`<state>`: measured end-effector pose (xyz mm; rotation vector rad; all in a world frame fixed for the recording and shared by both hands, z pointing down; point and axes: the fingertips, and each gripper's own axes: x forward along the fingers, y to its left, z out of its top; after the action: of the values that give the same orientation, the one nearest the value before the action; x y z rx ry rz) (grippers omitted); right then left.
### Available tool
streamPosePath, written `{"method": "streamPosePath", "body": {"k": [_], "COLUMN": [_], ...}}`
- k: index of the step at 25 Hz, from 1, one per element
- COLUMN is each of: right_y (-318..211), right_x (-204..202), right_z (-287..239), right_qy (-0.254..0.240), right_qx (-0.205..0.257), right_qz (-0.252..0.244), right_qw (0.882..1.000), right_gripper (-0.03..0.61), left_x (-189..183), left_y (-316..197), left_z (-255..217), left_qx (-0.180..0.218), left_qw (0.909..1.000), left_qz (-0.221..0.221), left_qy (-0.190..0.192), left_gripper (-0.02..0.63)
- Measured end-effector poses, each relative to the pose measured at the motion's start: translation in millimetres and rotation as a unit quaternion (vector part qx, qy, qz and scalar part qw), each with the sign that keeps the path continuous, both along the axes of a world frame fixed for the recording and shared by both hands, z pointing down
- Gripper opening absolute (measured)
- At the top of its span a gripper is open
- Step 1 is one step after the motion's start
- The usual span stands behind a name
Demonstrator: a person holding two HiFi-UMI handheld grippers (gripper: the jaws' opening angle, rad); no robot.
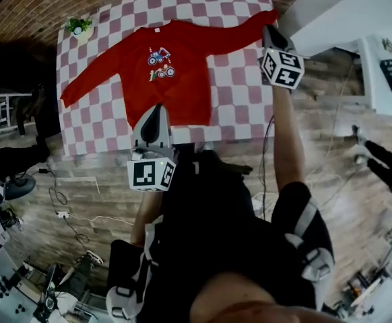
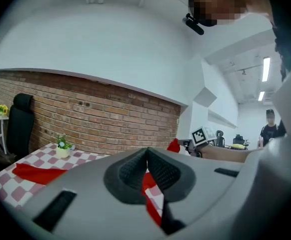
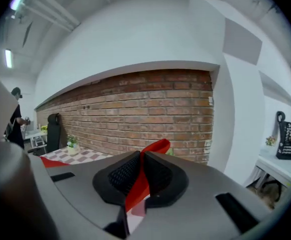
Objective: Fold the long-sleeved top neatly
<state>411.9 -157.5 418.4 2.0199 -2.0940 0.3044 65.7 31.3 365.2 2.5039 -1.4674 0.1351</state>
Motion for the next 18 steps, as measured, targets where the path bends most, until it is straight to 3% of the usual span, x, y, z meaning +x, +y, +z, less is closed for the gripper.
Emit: {"method": "streamPosePath", "body": {"k": [9, 18], "right_y": [-2, 8], "right_x": [-107, -246], "right_z": [-44, -41], "right_qy": [0.085, 0.150], "right_qx": [0.038, 0.036], "right_qz": [-0.087, -0.173], "right_qw": [0.992, 0.973], "right_gripper": [0.028, 0.028], "left_x": [-76, -158], "left_y": [21, 10], "left_z": [-18, -17], "left_qx": [0.016, 0.030], "left_qw": [0.9974, 0.9964], "left_qz": [-0.069, -0.078], "left_qy": [0.009, 0.015], "left_gripper": [0.008, 0.008]}}
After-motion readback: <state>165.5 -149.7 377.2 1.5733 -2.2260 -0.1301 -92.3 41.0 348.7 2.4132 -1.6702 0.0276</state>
